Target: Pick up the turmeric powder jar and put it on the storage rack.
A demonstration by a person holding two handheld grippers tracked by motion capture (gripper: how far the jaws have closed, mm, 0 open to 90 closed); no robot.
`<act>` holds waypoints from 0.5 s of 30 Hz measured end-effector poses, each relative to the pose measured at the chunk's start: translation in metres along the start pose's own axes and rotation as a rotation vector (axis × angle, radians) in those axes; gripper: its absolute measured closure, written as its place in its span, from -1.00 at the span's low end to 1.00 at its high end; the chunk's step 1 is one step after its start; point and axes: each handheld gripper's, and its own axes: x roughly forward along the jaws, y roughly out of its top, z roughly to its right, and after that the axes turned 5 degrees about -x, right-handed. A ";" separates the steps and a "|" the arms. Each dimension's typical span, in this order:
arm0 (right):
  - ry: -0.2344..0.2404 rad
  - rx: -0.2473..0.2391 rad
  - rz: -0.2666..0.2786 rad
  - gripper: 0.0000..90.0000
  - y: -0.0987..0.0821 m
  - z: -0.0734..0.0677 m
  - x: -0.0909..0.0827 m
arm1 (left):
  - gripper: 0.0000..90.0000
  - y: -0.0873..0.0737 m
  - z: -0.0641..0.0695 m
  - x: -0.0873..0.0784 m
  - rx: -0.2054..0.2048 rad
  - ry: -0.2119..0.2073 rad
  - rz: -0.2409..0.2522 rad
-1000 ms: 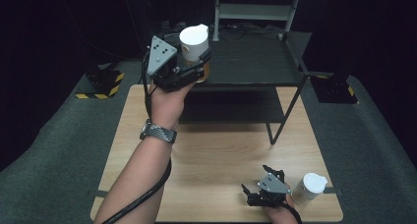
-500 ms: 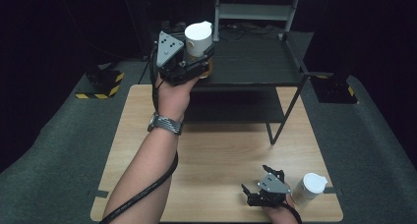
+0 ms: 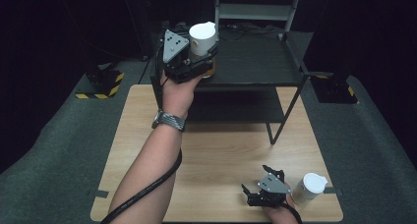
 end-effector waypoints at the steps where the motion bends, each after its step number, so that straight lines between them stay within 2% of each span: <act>1: 0.001 0.000 0.000 -1.00 0.000 0.000 0.000 | -0.32 0.000 0.000 0.001 0.000 -0.001 0.000; 10: 0.003 -0.001 0.000 -1.00 0.000 0.001 0.000 | -0.32 -0.002 0.001 0.005 0.008 0.000 0.001; 15: 0.003 0.000 0.001 -1.00 0.000 0.000 0.000 | -0.33 -0.003 0.000 0.006 -0.013 0.003 0.005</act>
